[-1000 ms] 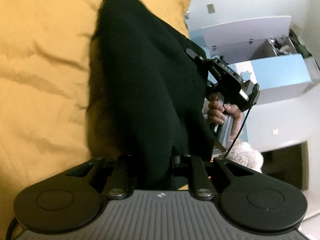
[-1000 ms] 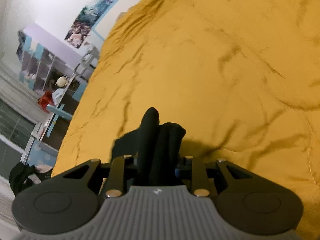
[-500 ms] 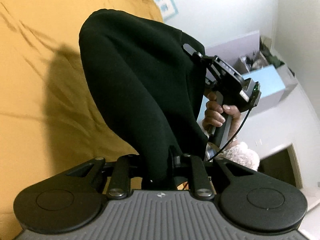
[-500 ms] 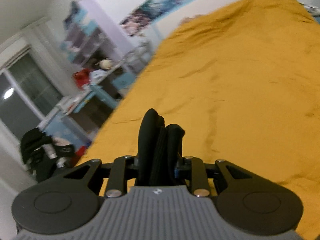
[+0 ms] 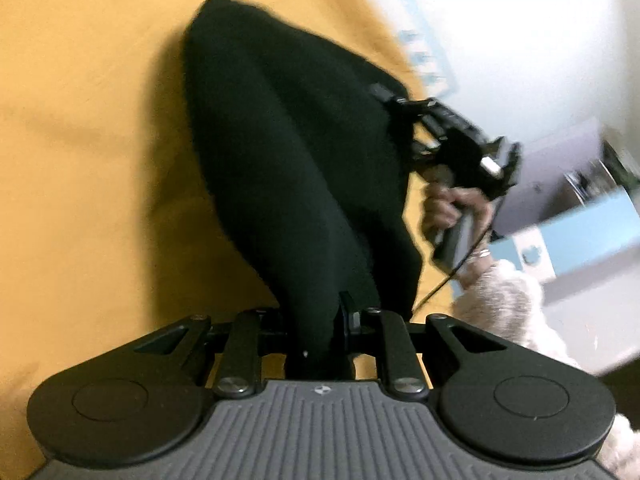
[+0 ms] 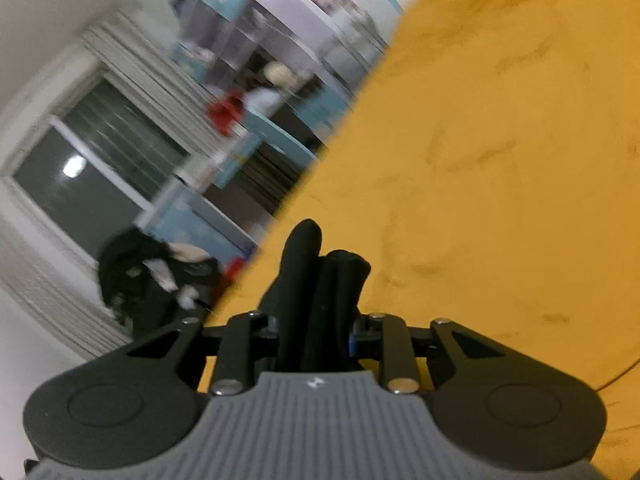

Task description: Fold small clothes

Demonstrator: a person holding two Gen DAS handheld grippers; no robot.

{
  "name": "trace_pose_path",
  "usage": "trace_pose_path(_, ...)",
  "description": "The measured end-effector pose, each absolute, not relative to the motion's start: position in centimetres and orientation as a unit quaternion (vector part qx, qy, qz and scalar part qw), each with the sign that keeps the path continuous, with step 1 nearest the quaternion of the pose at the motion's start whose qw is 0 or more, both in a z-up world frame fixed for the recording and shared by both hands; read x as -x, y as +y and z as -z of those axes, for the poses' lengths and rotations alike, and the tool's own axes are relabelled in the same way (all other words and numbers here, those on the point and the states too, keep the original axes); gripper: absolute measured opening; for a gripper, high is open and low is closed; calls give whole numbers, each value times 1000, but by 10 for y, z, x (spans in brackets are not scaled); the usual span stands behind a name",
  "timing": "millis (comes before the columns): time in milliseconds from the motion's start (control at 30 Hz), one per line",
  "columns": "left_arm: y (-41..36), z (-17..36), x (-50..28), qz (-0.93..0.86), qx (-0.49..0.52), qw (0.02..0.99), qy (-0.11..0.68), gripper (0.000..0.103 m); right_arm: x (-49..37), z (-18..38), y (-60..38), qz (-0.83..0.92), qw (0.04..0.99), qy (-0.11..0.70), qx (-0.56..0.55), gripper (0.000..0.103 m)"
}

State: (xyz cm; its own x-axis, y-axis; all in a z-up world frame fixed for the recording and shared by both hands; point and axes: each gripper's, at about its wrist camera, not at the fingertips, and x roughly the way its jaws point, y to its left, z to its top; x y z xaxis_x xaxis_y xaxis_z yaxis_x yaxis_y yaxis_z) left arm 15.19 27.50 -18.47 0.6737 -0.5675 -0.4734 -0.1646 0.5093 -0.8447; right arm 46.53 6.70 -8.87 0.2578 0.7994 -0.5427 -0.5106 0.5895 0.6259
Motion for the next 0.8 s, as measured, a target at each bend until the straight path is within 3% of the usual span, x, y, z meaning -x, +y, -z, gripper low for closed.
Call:
trace_pose_path(100, 281, 250, -159, 119, 512, 744, 414, 18, -481, 144, 87, -366, 798, 471, -86, 21)
trace_pose_path(167, 282, 259, -156, 138, 520, 743, 398, 18, -492, 168, 81, -357, 798, 477, -91, 23)
trace_pose_path(267, 280, 255, -155, 156, 498, 752, 403, 19, -497, 180, 61, -354, 793, 475, -140, 34)
trace_pose_path(400, 286, 241, -156, 159, 480, 753, 421, 22, -479, 152, 38, -336, 820, 447, -125, 45)
trace_pose_path(633, 315, 214, -105, 100, 497, 778, 370, 23, -395, 68, -30, -444, 788, 404, -140, 44)
trace_pose_path(700, 308, 206, -106, 109, 498, 785, 351, 23, -359, 55, -37, -471, 778, 399, -121, 44)
trace_pose_path(767, 294, 201, -115, 137, 497, 790, 332, 31, -321, 56, -45, -500, 763, 392, -117, 43)
trace_pose_path(800, 289, 201, -120, 143, 494, 792, 329, 31, -305, 61, -49, -504, 762, 389, -118, 38)
